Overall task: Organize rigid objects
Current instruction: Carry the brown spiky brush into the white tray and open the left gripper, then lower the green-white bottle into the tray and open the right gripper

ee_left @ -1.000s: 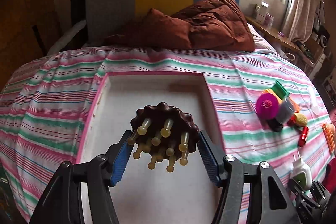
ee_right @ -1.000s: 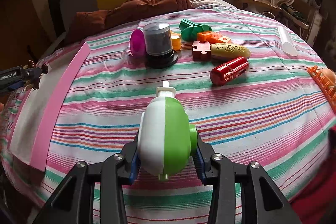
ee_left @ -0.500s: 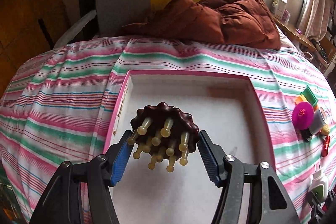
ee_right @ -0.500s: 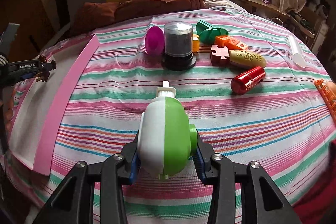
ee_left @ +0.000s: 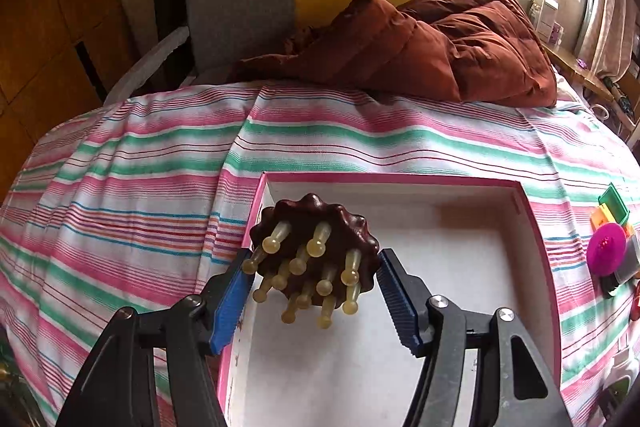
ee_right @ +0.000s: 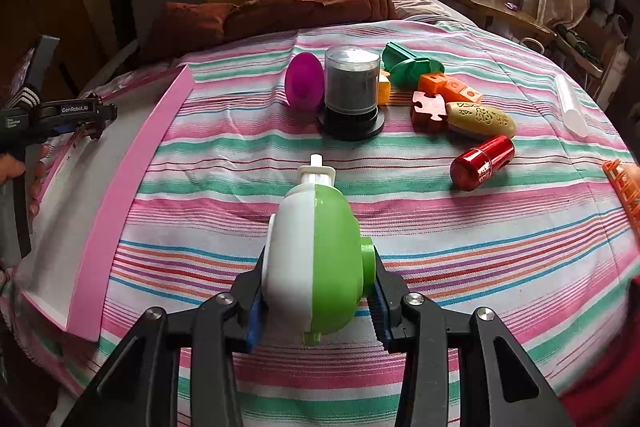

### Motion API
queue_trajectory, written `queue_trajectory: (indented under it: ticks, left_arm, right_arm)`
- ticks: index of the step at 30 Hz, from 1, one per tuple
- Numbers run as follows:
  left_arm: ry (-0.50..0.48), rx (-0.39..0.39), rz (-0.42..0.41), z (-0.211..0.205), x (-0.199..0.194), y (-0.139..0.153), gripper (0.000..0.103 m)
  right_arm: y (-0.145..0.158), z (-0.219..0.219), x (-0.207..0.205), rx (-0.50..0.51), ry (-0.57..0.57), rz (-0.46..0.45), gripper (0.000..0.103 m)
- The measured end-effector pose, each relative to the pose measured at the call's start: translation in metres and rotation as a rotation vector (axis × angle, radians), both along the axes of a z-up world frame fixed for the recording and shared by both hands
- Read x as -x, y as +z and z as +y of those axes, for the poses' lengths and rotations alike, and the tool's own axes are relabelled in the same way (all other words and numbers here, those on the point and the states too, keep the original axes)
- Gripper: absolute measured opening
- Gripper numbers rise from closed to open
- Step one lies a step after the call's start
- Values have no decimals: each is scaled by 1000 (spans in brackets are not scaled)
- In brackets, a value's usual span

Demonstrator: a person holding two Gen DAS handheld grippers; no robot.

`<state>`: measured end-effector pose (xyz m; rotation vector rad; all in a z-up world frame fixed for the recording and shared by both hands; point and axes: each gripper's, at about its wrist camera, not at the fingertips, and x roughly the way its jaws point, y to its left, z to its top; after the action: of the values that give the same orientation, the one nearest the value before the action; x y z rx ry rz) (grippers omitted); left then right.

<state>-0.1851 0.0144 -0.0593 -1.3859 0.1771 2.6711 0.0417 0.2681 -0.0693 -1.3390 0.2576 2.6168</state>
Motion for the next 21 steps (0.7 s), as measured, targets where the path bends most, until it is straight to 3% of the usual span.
queue_trajectory:
  ticks: [4, 11, 16, 21]
  left_arm:
    - [3, -19, -33, -4, -1, 6, 64]
    - [42, -181, 28, -33, -4, 42, 64]
    - [78, -203, 134, -51, -25, 68, 64]
    - [124, -177, 88, -58, -55, 56, 64]
  right_arm:
    - [3, -3, 1, -7, 7, 8, 43]
    - [8, -11, 0, -5, 29, 24, 43]
    - [18, -17, 3, 16, 46, 46, 43]
    - [35, -31, 18, 42, 105, 84, 43]
